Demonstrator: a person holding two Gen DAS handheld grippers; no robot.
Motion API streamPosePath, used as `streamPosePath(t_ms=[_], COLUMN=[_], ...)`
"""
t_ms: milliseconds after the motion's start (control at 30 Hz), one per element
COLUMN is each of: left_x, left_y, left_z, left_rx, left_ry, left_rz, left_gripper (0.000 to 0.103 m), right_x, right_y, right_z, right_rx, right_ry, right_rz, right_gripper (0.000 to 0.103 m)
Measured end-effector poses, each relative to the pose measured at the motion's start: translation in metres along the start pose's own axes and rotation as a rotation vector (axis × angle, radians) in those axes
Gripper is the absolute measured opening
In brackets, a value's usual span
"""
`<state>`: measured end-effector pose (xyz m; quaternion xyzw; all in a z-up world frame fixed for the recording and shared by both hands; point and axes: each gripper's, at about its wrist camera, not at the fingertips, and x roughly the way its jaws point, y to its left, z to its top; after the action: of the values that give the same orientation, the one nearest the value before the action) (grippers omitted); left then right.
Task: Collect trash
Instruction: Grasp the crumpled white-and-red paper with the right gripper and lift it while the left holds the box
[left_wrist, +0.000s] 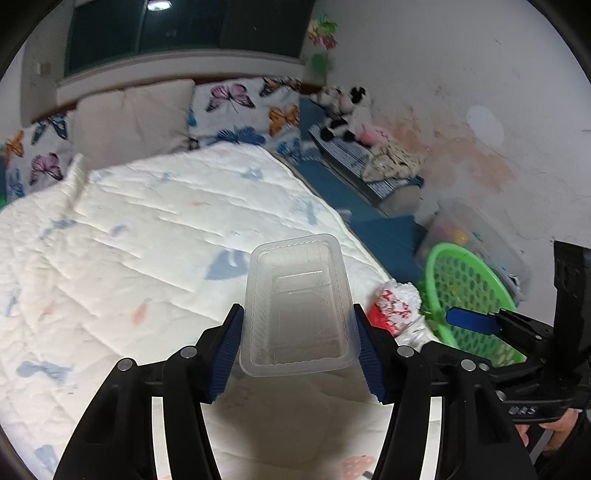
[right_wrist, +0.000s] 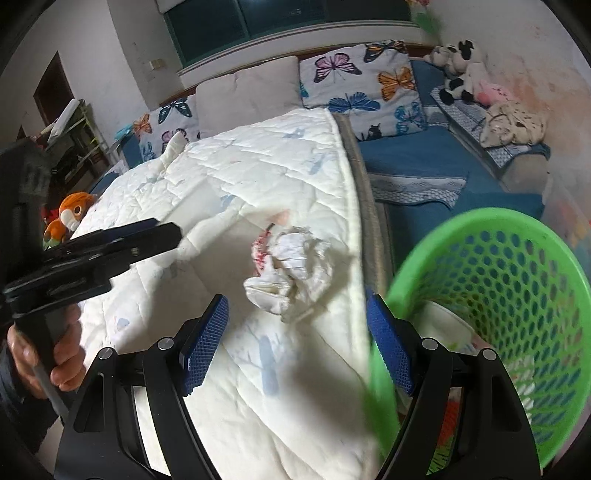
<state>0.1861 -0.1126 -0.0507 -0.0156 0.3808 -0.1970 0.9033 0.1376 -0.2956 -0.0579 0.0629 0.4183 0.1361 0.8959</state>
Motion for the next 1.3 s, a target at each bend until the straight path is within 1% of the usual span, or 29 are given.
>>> streamPosePath(t_ms=[133,233,400,500,567,667,800,967,1300], left_x=[-0.014,-0.023,-0.036,-0.043,-0.046,-0.049,-0.056,-0.065,-0.086], left_y=[0.005,0.009,0.013,0.015,0.016,0.016,0.015,0.011,-0.014], left_z=[-0.001,-0.002,-0.004,-0.006,-0.007,-0.008,-0.011,-0.013,-0.019], left_rx=[-0.003,-0.013,-0.020,-0.026,-0.035,-0.038,-0.048,-0.043,-0.024], left_ry=[-0.042,-0.066,-0.097,-0.112,-0.116,-0.120,-0.130,-0.146,-0.191], left_rz=[0.052,0.077,0.107,0.126,0.127,0.135,0.140,0.145,0.134], left_gripper=[0.056,0.056,0.056,0.056,0.056,0.056,0.056,0.056,0.056], right_x=[0.015,0.026,0.035,0.038,0.040,0.040,0.031,0.011,-0.039], right_y=[0.010,0.014,0.019,0.016,0.011,0.005,0.007,0.016,0.023], right_z=[0.003,0.006,0.009,0.009,0.009,0.008,0.007,0.004,-0.012], right_rx=[-0.012,-0.018,-0.037,-0.034,-0.022,-0.002,0.005,-0.015,-0.004], right_ry=[0.001,0.010,-0.001,-0.001,0.003,0.001,-0.023,-0.067,-0.128], right_rz=[-0.012,-0.020,-0.074,-0.096,-0.114,-0.110,-0.100,-0.092,-0.072], right_gripper=[0.074,0.072,0.069,0.064,0.058,0.054,0.052,0.051,0.051])
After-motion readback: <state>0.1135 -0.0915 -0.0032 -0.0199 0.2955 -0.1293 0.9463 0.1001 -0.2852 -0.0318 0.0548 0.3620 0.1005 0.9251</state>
